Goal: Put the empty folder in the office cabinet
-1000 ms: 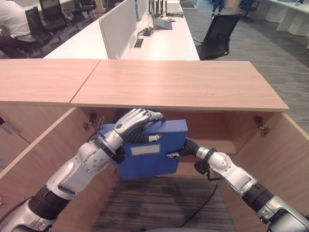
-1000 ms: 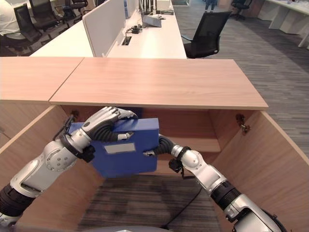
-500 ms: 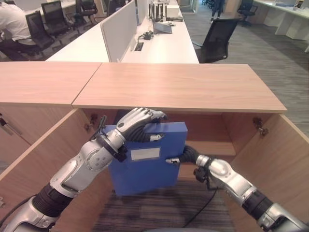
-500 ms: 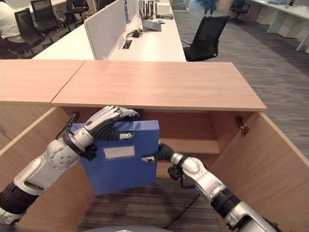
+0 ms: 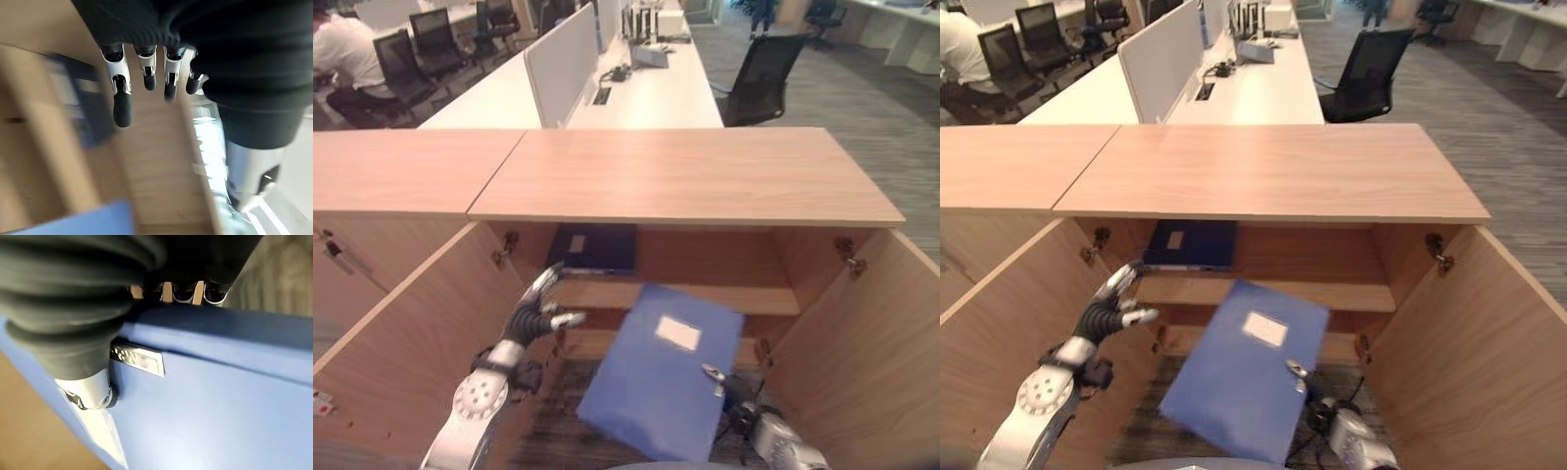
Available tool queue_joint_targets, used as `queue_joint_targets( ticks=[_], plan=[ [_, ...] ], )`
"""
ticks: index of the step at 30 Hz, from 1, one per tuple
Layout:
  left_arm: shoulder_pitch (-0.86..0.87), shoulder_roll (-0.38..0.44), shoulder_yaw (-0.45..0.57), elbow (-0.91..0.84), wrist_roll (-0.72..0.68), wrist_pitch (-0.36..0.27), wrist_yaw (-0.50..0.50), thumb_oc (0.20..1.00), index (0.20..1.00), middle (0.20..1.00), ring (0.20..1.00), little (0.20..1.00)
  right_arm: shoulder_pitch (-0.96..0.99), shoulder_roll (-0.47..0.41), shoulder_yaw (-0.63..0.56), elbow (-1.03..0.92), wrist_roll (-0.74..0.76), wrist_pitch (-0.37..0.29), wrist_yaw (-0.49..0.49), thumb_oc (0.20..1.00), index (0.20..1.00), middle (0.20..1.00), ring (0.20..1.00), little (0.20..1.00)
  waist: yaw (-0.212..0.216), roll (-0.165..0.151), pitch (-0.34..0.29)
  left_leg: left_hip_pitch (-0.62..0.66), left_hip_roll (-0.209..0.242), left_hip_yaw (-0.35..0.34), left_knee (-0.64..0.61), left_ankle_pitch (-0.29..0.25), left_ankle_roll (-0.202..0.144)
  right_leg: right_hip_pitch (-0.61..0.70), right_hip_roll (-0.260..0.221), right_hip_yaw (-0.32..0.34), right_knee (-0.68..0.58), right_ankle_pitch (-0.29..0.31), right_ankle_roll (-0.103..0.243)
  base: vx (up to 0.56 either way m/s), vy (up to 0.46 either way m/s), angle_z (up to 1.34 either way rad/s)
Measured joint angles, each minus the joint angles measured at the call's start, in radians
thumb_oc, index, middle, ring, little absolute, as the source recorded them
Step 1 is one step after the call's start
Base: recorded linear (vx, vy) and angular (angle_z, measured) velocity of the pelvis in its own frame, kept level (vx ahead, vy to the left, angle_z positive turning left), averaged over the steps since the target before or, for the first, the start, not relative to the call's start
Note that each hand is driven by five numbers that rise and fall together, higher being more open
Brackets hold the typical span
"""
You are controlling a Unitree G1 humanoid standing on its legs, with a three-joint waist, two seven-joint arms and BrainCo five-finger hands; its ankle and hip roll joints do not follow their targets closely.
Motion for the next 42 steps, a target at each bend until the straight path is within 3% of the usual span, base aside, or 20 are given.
queue_joint_targets(
  ticks=[8,10,11,12,14,16,17,18,19,21,24,26,28,29,30,33,34,35,38,42],
  plan=[
    [-0.045,-0.035,-0.094,0.010,-0.067,0.071,-0.019,1.000,1.000,1.000,1.000,1.000,-0.071,0.085,-0.067,0.190,0.121,0.006,-0.075,0.200,0.200,0.200,0.200,0.200,0.004,-0.028,0.041,-0.027,0.018,-0.037,0.025,0.007,-0.023,-0.001,0.020,-0.034,-0.008,-0.011,-0.016,-0.03,-0.180,0.13],
    [-0.026,-0.025,-0.047,-0.002,-0.070,0.074,-0.017,1.000,1.000,1.000,1.000,1.000,-0.067,0.097,-0.060,0.143,0.129,0.006,-0.077,0.200,0.200,0.200,0.200,0.200,0.022,-0.085,0.078,-0.140,0.027,-0.029,0.193,-0.008,-0.046,-0.071,0.031,-0.014,0.053,-0.040,-0.057,-0.10,-0.186,-0.04],
    [-0.029,-0.012,-0.017,-0.001,-0.085,0.076,-0.016,1.000,1.000,1.000,1.000,1.000,-0.090,0.101,-0.060,0.124,0.131,0.008,-0.077,0.200,0.200,0.200,0.200,0.200,0.028,-0.129,0.107,-0.292,0.023,-0.031,0.422,-0.008,-0.051,-0.124,0.012,-0.003,0.100,-0.058,-0.092,0.05,0.010,-0.03],
    [-0.045,-0.010,-0.011,0.038,-0.090,0.085,-0.011,1.000,1.000,1.000,1.000,1.000,-0.086,0.081,-0.060,0.068,0.130,0.018,-0.099,0.200,0.200,0.200,0.200,0.200,0.046,-0.125,0.172,-0.442,0.037,-0.031,0.661,-0.026,-0.040,-0.100,0.022,-0.002,0.107,-0.061,-0.114,0.02,0.060,0.01],
    [-0.003,-0.029,-0.011,0.071,-0.090,0.113,-0.003,1.000,1.000,1.000,1.000,1.000,-0.066,0.042,-0.042,-0.006,0.131,0.024,-0.105,0.200,0.200,0.200,0.200,0.200,0.044,-0.101,0.175,-0.427,0.004,-0.005,0.373,-0.035,-0.035,-0.090,0.029,-0.008,0.105,-0.070,-0.115,0.07,0.095,-0.22],
    [0.009,-0.030,-0.009,0.074,-0.090,0.113,0.001,1.000,1.000,1.000,1.000,1.000,-0.073,0.051,-0.032,-0.017,0.131,0.024,-0.104,0.200,0.200,0.200,0.200,0.200,0.049,-0.087,0.168,-0.429,-0.022,0.001,0.275,-0.021,-0.040,-0.078,0.037,-0.011,0.091,-0.070,-0.120,0.19,0.129,-0.21],
    [0.001,-0.037,-0.009,0.080,-0.089,0.112,0.001,1.000,1.000,1.000,1.000,1.000,-0.073,0.058,-0.025,-0.019,0.131,0.025,-0.102,0.200,0.200,0.200,0.200,0.200,0.048,-0.076,0.162,-0.431,-0.038,0.008,0.218,-0.004,-0.042,-0.067,0.046,-0.001,0.071,-0.070,-0.104,0.13,0.064,-0.25],
    [-0.015,-0.052,-0.011,0.106,-0.084,0.112,-0.001,1.000,1.000,1.000,1.000,1.000,-0.084,0.060,-0.015,-0.015,0.131,0.026,-0.093,0.200,0.200,0.200,0.200,0.200,0.057,-0.054,0.141,-0.374,-0.049,0.004,0.043,0.025,-0.036,-0.052,0.062,0.005,0.018,-0.105,-0.041,0.22,0.130,-0.62],
    [-0.004,-0.052,-0.006,0.107,-0.083,0.113,0.000,1.000,1.000,1.000,1.000,1.000,-0.085,0.058,0.005,-0.027,0.131,0.026,-0.082,0.200,0.200,0.200,0.200,0.200,0.065,-0.038,0.128,-0.332,-0.048,-0.008,0.014,0.038,-0.039,-0.041,0.073,0.012,0.011,-0.045,-0.074,0.27,0.199,-0.66],
    [0.000,-0.053,-0.007,0.100,-0.057,0.113,-0.012,1.000,1.000,1.000,1.000,1.000,-0.068,0.039,0.009,-0.056,0.130,0.028,-0.075,0.200,0.200,0.200,0.200,0.200,0.045,-0.013,0.115,-0.293,-0.037,-0.005,0.016,0.054,-0.016,-0.011,0.101,0.018,-0.010,-0.048,-0.078,0.36,0.281,-0.25],
    [0.005,-0.027,0.032,0.096,-0.018,0.113,-0.039,1.000,1.000,1.000,1.000,1.000,-0.050,0.024,0.008,-0.093,0.129,0.026,-0.033,0.200,0.200,0.200,0.200,0.200,0.043,-0.044,0.058,-0.268,-0.056,0.010,0.021,0.061,-0.002,-0.021,0.092,0.073,-0.009,-0.080,-0.075,0.24,0.219,-0.48],
    [0.003,-0.037,0.035,0.093,-0.014,0.113,-0.046,1.000,1.000,1.000,1.000,1.000,-0.055,0.017,0.004,-0.094,0.120,0.026,-0.027,0.200,0.200,0.200,0.200,0.200,0.040,-0.042,0.052,-0.252,-0.072,0.027,-0.010,0.111,0.070,0.019,0.070,0.111,-0.009,-0.104,-0.037,0.30,0.307,-0.50],
    [0.006,-0.037,0.068,0.091,-0.001,0.115,-0.049,1.000,1.000,1.000,1.000,1.000,-0.049,0.024,-0.007,-0.128,0.087,0.039,-0.025,0.200,0.200,0.200,0.200,0.200,0.032,-0.033,0.047,-0.199,-0.104,0.051,0.000,0.068,0.129,0.028,0.027,0.130,0.047,-0.137,0.019,0.24,0.320,-0.47],
    [0.007,-0.035,0.088,0.091,0.022,0.115,-0.049,1.000,1.000,1.000,1.000,1.000,-0.049,0.030,-0.025,-0.135,0.072,0.047,-0.007,0.200,0.200,0.200,0.200,0.200,0.035,-0.005,0.039,-0.170,-0.104,0.056,0.001,0.046,0.156,-0.042,0.000,0.124,0.240,-0.202,0.088,0.09,0.248,-0.40],
    [0.008,-0.030,0.093,0.089,0.028,0.116,-0.049,1.000,1.000,1.000,1.000,1.000,-0.050,0.034,-0.027,-0.135,0.069,0.047,-0.004,0.200,0.200,0.200,0.200,0.200,0.040,0.003,0.038,-0.160,-0.104,0.060,0.001,0.039,0.165,-0.091,-0.013,0.121,0.341,-0.222,0.114,0.05,0.184,-0.64],
    [0.031,0.017,0.107,0.071,0.034,0.120,-0.049,1.000,1.000,1.000,1.000,1.000,-0.102,0.024,0.020,-0.191,0.041,0.047,0.007,0.200,0.200,0.200,0.200,0.200,0.071,0.010,0.052,-0.170,-0.123,0.122,0.045,-0.009,0.165,-0.286,-0.227,-0.031,0.629,-0.273,0.131,-0.05,0.020,-0.75],
    [0.032,0.026,0.107,0.070,0.034,0.121,-0.049,1.000,1.000,1.000,1.000,1.000,-0.109,0.024,0.030,-0.211,0.036,0.048,0.012,0.200,0.200,0.200,0.200,0.200,0.071,0.010,0.054,-0.176,-0.126,0.126,0.047,-0.010,0.163,-0.316,-0.264,-0.048,0.619,-0.271,0.135,-0.17,-0.101,-0.47],
    [0.036,0.062,0.107,0.049,0.034,0.118,-0.047,1.000,1.000,1.000,1.000,1.000,-0.130,0.018,0.053,-0.280,0.025,0.049,0.015,0.200,0.200,0.200,0.200,0.200,0.080,0.004,0.083,-0.209,-0.113,0.132,0.073,-0.021,0.144,-0.363,-0.311,-0.160,0.542,-0.266,0.133,-0.17,-0.118,-0.33],
    [0.024,0.092,0.106,0.046,0.034,0.118,-0.040,1.000,1.000,1.000,1.000,1.000,-0.203,0.020,0.049,-0.343,0.030,0.036,0.020,0.200,0.200,0.200,0.200,0.200,0.081,-0.024,0.166,-0.280,-0.097,0.143,0.143,-0.030,0.131,-0.435,-0.305,-0.197,0.388,-0.183,0.181,-0.08,-0.112,-0.08],
    [-0.006,0.070,0.096,0.030,0.034,0.098,-0.021,1.000,1.000,1.000,1.000,1.000,-0.207,0.021,0.007,-0.372,0.076,0.008,0.012,0.200,0.200,0.200,0.200,0.200,0.112,-0.064,0.226,-0.404,-0.106,0.115,0.259,-0.051,0.110,-0.444,-0.278,-0.227,0.367,-0.130,0.139,-0.19,-0.137,0.33]
  ],
)
